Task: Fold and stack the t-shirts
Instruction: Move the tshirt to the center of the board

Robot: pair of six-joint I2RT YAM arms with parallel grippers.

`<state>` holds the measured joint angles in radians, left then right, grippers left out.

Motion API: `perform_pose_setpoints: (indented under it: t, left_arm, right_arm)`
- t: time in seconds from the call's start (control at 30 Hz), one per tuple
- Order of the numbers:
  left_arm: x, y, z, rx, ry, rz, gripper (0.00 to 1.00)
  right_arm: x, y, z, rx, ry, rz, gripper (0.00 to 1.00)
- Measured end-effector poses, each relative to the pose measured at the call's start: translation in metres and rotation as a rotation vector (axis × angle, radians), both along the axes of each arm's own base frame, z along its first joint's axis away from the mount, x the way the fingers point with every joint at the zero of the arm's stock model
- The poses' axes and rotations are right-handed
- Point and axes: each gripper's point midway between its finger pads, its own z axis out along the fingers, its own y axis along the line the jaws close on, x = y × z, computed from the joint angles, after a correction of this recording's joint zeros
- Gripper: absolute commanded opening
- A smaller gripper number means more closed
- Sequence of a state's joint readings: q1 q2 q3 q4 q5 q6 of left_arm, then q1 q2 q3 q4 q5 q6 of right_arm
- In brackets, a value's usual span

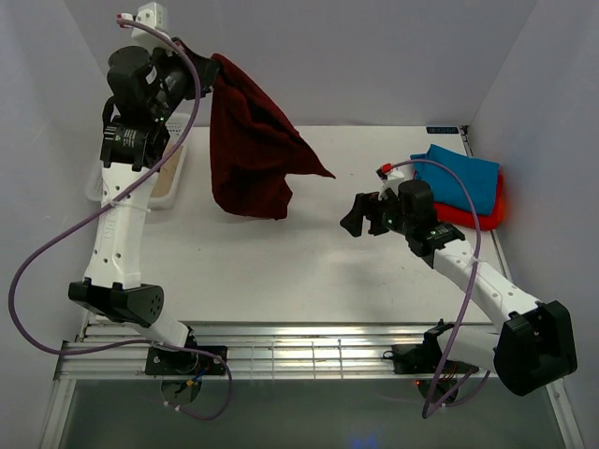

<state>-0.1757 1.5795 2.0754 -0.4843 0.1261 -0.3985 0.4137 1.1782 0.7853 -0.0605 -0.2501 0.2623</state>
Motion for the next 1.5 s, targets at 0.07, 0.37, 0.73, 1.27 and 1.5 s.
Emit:
perform_pose_setpoints:
  t: [0.07, 0.37, 0.73, 1.27, 1.5]
  left_arm:
    - [-0.009, -0.020, -0.004, -0.013, 0.012, -0.096, 0.00]
    - [-0.002, -0.062, -0.181, 0.009, 0.381, -0.235, 0.00]
    - [0.033, -0.082, -0.386, 0.186, 0.709, -0.149, 0.98]
    - [-0.070, -0.056, -0.273, 0.118, 0.406, 0.101, 0.98]
    - [-0.080, -0.043, -0.305, 0.148, 0.483, 0.159, 0.98]
  right_arm:
    - [-0.001, -0.002, 0.004, 0.001, -0.008, -0.011, 0.93]
    - [-0.006, -0.009, 0.009, 0.006, -0.016, -0.047, 0.94]
    - [-0.030, 0.033, 0.003, 0.027, 0.006, 0.092, 0.97]
    - [0.029, 0.095, -0.062, -0.199, 0.014, 0.175, 0.86]
    - [0.059, 0.117, -0.073, -0.208, -0.031, 0.202, 0.82]
